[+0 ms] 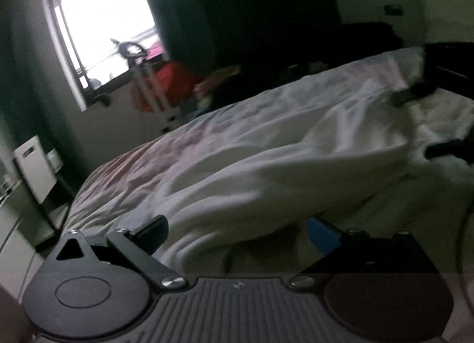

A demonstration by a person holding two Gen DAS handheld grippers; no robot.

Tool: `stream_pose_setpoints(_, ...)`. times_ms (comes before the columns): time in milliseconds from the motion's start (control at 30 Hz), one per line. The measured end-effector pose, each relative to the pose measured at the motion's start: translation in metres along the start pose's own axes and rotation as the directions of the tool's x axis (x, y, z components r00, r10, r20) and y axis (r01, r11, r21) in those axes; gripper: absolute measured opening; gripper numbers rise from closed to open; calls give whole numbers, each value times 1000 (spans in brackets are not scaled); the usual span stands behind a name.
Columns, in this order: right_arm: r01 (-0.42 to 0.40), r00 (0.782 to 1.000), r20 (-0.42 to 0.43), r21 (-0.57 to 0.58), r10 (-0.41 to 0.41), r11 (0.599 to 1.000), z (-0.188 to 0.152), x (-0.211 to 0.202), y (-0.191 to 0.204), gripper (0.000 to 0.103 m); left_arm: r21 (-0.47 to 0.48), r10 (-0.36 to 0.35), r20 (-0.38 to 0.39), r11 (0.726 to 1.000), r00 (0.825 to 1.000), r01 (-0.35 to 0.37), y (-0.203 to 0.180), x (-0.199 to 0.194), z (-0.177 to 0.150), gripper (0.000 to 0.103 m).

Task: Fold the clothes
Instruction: 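Grasp the ribbed cuff with the right gripper while the left gripper releases it, then carry the cuff with the right gripper, folding the pants over toward the waistband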

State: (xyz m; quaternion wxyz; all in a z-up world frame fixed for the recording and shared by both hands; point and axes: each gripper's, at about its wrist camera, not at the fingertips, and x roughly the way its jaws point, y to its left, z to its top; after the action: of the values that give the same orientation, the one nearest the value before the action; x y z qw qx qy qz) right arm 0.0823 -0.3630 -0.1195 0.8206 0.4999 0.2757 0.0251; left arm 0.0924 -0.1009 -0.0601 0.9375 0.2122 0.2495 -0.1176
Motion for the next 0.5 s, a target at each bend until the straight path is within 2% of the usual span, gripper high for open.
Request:
stream_pose_setpoints(67,-21,999,-31,4,21,1000,-3,11,-1,92,-23,3,-19,1000,1000,-3,10,6,-3,101)
stream_pose_setpoints(133,-14,1000,-24,-22,14,1000,-6,17,4,81,-42,6,-39,999,999,-7,18,12,-6,101)
stream_pose_setpoints(267,-51,998,29,-96,54,994,-8,25,17,80,-100,-7,-80,995,997,-1,31,30,-9,101)
stream_pose_setpoints(367,-30,999,15,-110,32,993,-6,41,19,78,-138,-16,-89,990,996,4,37,37,-11,101)
stream_pose_setpoints(433,-3,1000,9,-127,4,992,-6,55,19,73,-144,-15,-93,990,996,2,38,41,-12,101)
stream_pose_setpoints(467,13,1000,11,-146,-12,989,-5,61,20,66,-146,-14,-95,989,995,0,38,42,-13,101)
stream_pose_setpoints(500,33,999,18,-167,-30,985,-4,65,22,54,-144,-13,-98,990,995,-1,37,44,-14,101)
